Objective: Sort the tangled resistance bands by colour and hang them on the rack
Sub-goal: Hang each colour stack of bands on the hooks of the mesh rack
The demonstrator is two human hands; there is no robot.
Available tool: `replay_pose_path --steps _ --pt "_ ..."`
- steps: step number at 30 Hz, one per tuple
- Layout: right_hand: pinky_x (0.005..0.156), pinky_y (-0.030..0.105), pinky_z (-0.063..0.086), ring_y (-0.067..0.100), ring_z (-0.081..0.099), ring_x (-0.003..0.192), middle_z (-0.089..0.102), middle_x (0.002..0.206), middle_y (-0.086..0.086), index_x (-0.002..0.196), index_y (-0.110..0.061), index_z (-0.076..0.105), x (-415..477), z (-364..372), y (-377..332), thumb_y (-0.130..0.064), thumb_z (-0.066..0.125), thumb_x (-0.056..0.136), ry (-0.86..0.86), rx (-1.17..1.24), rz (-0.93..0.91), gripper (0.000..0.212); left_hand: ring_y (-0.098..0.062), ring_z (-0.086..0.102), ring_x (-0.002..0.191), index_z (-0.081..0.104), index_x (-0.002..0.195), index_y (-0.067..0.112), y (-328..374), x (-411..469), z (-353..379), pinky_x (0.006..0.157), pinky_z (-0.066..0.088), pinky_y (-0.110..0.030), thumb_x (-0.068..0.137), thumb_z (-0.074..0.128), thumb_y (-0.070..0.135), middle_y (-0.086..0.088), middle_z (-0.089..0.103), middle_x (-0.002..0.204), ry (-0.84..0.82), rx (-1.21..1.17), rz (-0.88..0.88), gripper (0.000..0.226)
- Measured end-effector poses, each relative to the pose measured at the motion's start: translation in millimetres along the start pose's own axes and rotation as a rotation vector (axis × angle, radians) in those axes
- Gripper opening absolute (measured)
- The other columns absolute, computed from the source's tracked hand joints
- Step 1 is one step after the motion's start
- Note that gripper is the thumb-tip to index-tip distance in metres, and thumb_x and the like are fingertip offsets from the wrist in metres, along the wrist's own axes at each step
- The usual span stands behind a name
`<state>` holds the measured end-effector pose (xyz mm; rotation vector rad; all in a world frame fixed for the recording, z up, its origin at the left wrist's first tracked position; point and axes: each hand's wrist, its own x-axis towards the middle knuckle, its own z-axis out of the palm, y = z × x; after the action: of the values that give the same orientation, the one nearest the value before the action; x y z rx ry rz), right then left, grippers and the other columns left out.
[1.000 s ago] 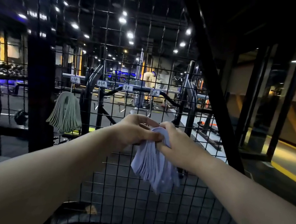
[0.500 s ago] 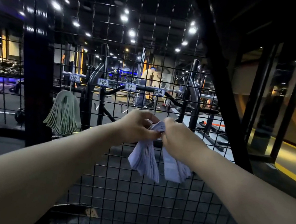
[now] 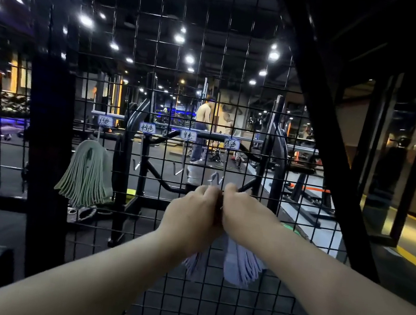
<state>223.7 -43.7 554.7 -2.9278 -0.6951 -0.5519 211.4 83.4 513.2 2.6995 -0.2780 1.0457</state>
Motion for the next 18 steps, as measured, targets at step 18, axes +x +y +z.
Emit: replay_pose_path --steps 18 --pt "0.079 0.036 0.056 0.03 0.066 0.103 0.053 0.122 0.015 0.14 -0.002 0.037 53.5 -9.9 24.8 0.007 0.045 0.094 0.295 -0.275 -0.244 0.048 -0.019 0.059 0.093 0.052 0.117 0.017 -32.8 82.0 -17.8 0.066 0.037 -0.028 0.097 0.055 0.024 0.001 0.059 0.114 0.087 0.108 0.106 0.021"
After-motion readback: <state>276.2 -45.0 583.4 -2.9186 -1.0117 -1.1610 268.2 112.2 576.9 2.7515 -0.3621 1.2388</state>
